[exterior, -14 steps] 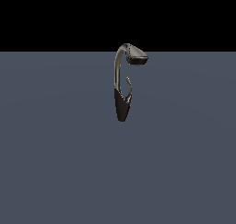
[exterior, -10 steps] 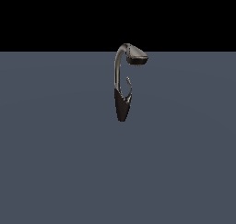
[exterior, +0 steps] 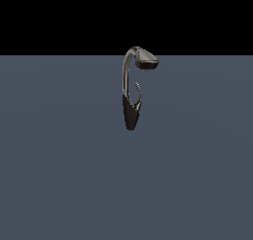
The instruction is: Turn on the faucet by rotating a designated handle.
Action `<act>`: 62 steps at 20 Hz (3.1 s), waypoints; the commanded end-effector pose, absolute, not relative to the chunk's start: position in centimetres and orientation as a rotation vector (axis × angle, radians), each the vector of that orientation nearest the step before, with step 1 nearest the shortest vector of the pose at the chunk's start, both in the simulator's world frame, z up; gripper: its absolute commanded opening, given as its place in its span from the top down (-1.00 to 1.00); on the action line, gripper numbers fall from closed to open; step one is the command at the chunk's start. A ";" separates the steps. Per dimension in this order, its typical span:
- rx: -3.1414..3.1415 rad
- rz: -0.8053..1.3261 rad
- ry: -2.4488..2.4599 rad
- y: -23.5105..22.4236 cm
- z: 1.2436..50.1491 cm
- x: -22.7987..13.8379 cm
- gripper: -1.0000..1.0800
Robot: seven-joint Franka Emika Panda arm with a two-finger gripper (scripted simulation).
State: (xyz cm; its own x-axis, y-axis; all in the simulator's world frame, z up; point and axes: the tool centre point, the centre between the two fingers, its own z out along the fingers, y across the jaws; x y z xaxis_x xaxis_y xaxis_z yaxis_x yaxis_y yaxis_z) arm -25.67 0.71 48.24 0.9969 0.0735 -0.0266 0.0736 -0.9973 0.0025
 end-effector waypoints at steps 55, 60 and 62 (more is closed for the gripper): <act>3.038 -0.857 -1.666 -1.3 28.6 4.5 1.00; 2.920 -0.961 -1.861 -2.2 24.5 6.6 1.00; 2.875 -0.996 -1.925 -2.5 23.1 7.3 1.00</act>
State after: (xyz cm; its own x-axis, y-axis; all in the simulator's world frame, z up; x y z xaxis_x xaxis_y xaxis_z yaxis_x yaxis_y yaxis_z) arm 6.74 -2.29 24.19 0.3461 -0.6836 -0.6426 -0.9194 -0.3837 -0.0871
